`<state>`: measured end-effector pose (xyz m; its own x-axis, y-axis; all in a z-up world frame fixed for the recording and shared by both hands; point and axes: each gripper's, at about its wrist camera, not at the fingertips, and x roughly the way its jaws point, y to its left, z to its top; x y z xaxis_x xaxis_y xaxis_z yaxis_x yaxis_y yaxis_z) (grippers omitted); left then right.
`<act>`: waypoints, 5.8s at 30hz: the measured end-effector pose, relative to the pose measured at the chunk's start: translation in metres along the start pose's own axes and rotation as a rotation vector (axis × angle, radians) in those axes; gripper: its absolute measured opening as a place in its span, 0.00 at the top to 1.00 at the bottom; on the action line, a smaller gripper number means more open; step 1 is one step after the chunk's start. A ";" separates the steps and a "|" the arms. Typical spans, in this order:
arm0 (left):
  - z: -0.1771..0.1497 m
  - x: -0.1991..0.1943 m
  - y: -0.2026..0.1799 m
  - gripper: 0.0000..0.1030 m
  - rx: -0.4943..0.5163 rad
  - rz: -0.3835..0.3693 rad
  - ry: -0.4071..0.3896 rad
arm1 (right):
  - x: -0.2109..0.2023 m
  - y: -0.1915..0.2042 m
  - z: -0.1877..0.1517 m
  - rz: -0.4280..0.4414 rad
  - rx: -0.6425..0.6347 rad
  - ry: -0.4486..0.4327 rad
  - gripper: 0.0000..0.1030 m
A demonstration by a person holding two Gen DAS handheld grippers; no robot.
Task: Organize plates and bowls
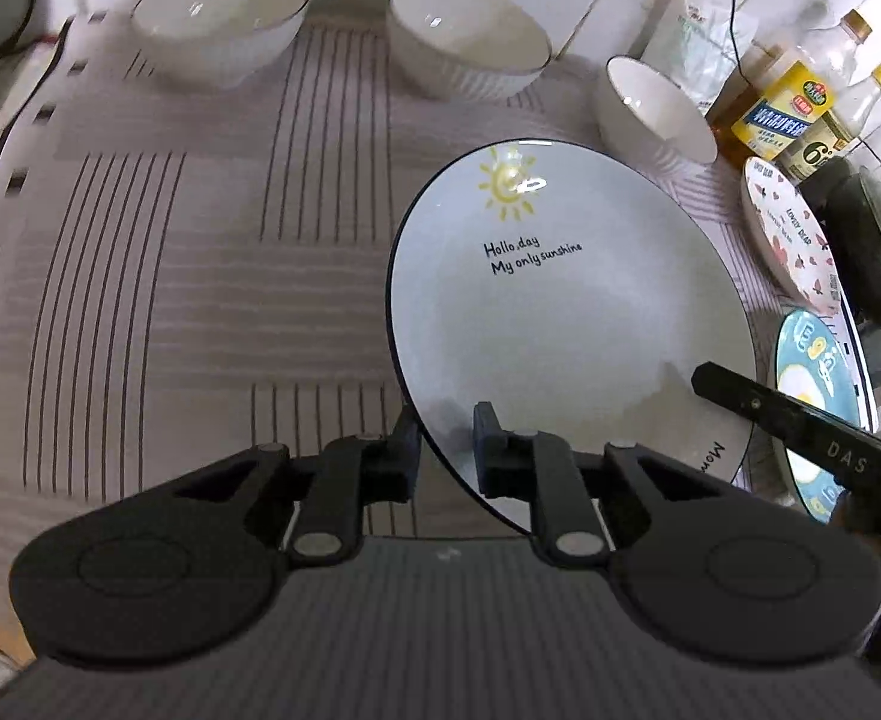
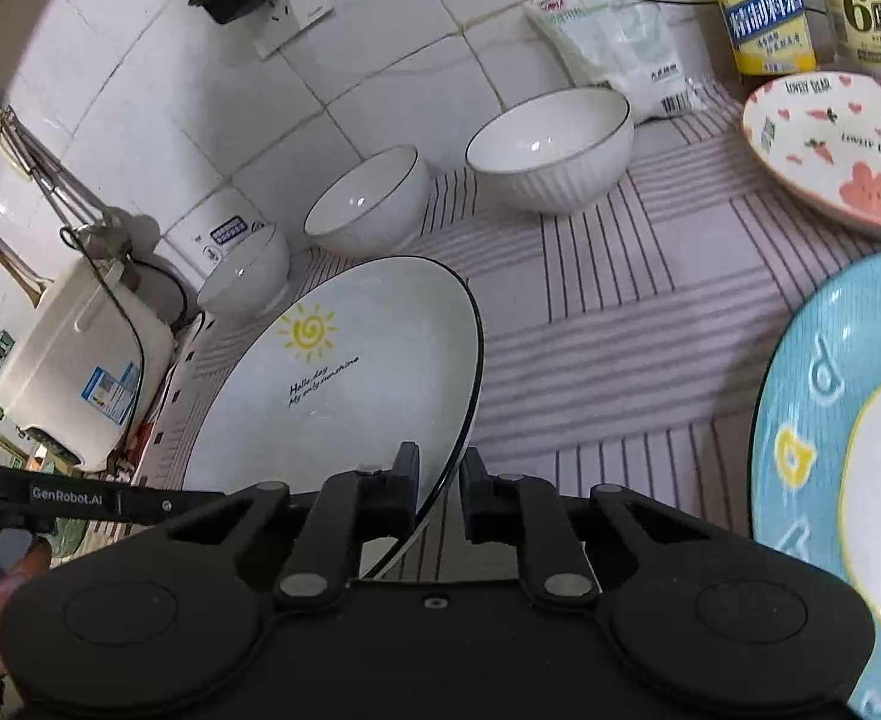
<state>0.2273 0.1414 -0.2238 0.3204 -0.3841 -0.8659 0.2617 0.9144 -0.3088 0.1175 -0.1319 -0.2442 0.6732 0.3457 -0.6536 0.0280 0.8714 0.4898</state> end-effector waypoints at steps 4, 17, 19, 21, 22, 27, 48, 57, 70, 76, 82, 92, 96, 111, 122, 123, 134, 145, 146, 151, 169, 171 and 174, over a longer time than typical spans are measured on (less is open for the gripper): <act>0.020 0.008 -0.005 0.85 0.021 -0.003 0.006 | 0.006 -0.006 0.012 -0.009 -0.014 0.002 0.81; 0.037 0.048 -0.004 0.83 -0.007 0.018 0.070 | 0.039 -0.023 0.039 -0.038 -0.046 0.059 0.80; 0.037 0.049 -0.005 0.83 -0.010 0.025 0.077 | 0.041 -0.023 0.039 -0.051 -0.058 0.065 0.80; 0.036 0.051 -0.006 0.83 -0.009 0.032 0.081 | 0.043 -0.020 0.038 -0.070 -0.089 0.073 0.80; 0.036 0.052 -0.006 0.82 -0.015 0.035 0.087 | 0.044 -0.019 0.037 -0.080 -0.101 0.078 0.80; 0.034 0.043 -0.010 0.80 -0.050 0.042 0.103 | 0.039 -0.014 0.034 -0.140 -0.099 0.075 0.76; 0.015 -0.032 -0.151 0.52 0.224 0.052 -0.020 | -0.148 -0.062 0.013 -0.309 -0.264 -0.104 0.40; -0.003 -0.003 -0.224 0.45 0.294 0.030 0.022 | -0.181 -0.115 0.009 -0.333 -0.221 -0.114 0.40; -0.027 0.089 -0.267 0.34 0.298 0.076 0.183 | -0.178 -0.211 -0.012 -0.195 0.081 -0.081 0.40; -0.025 0.109 -0.266 0.43 0.258 0.085 0.216 | -0.167 -0.229 -0.022 -0.155 0.137 -0.086 0.48; -0.021 0.112 -0.265 0.66 0.231 0.027 0.228 | -0.160 -0.241 -0.021 -0.122 0.179 -0.075 0.62; -0.022 0.113 -0.266 0.78 0.185 -0.018 0.227 | -0.150 -0.240 -0.020 -0.086 0.187 -0.025 0.88; -0.021 0.115 -0.268 0.76 0.181 -0.011 0.228 | -0.146 -0.242 -0.021 -0.077 0.218 -0.022 0.87; -0.031 0.077 -0.270 0.76 0.202 0.013 0.180 | -0.152 -0.228 -0.012 -0.019 0.156 0.027 0.85; -0.041 0.032 -0.241 0.76 0.086 0.081 0.131 | -0.151 -0.190 -0.006 0.053 0.109 0.092 0.83; -0.040 0.028 -0.237 0.76 0.077 0.083 0.123 | -0.150 -0.186 -0.005 0.064 0.104 0.096 0.83; -0.020 -0.009 -0.155 0.75 -0.090 0.082 0.081 | -0.113 -0.113 0.028 0.122 -0.055 0.135 0.82; 0.016 -0.023 -0.082 0.75 -0.154 0.102 0.030 | -0.048 -0.048 0.070 0.175 -0.165 0.139 0.82; 0.019 -0.022 -0.077 0.75 -0.151 0.105 0.034 | -0.042 -0.046 0.072 0.177 -0.164 0.139 0.82; 0.034 -0.009 -0.052 0.73 -0.143 0.121 0.061 | -0.015 -0.034 0.070 0.179 -0.165 0.138 0.82; 0.053 0.031 -0.020 0.72 -0.142 0.113 0.165 | 0.031 -0.017 0.055 0.050 -0.130 0.144 0.81; 0.058 0.034 -0.016 0.71 -0.163 0.107 0.176 | 0.033 -0.014 0.058 0.044 -0.139 0.161 0.81; 0.063 0.038 -0.013 0.71 -0.163 0.105 0.181 | 0.033 -0.007 0.060 0.032 -0.172 0.167 0.80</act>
<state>0.2933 0.1073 -0.2284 0.1666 -0.2704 -0.9482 0.0808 0.9622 -0.2602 0.1841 -0.1480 -0.2343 0.5395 0.4149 -0.7327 -0.1277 0.9004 0.4158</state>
